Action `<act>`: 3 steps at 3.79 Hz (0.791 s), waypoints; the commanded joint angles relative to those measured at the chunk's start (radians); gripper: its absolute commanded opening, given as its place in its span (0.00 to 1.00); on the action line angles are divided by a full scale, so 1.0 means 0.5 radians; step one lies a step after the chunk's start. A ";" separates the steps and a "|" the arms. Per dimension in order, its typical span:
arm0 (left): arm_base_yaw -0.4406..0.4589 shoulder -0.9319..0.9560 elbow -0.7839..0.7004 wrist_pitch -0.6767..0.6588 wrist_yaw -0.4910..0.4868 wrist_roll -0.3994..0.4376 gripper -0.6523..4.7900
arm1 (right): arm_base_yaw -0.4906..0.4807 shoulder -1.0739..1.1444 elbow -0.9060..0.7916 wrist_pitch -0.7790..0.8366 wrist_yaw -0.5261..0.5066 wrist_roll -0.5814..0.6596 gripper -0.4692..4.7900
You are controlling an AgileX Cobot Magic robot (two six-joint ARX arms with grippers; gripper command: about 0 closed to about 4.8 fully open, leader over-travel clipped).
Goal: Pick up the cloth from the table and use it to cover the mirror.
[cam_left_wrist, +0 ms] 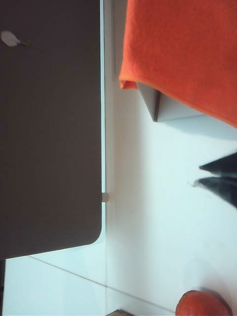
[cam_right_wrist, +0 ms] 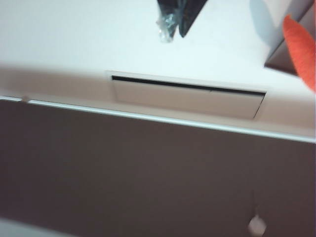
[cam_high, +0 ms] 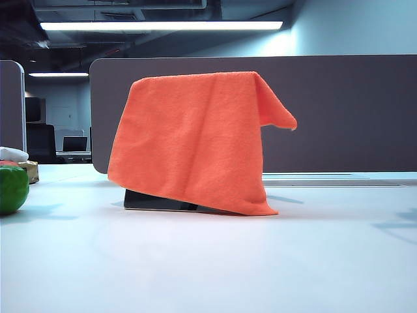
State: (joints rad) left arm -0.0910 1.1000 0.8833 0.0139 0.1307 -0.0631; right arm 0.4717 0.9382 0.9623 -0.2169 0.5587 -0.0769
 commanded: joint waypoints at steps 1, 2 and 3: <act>-0.002 -2.073 -0.941 -0.694 0.181 0.051 0.11 | -0.009 -1.429 -1.210 0.268 -0.761 -0.019 0.08; -0.002 -2.193 -1.034 -0.991 0.145 -0.003 0.11 | -0.556 -1.808 -1.574 0.429 -1.168 0.006 0.08; -0.002 -2.193 -1.344 -0.668 0.133 -0.053 0.11 | -0.707 -1.871 -1.917 0.784 -1.106 0.095 0.08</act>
State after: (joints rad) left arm -0.0910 0.0029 0.2180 -0.3309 0.1982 -0.0837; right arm 0.1181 0.0044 0.0055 0.1505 -0.0189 -0.0307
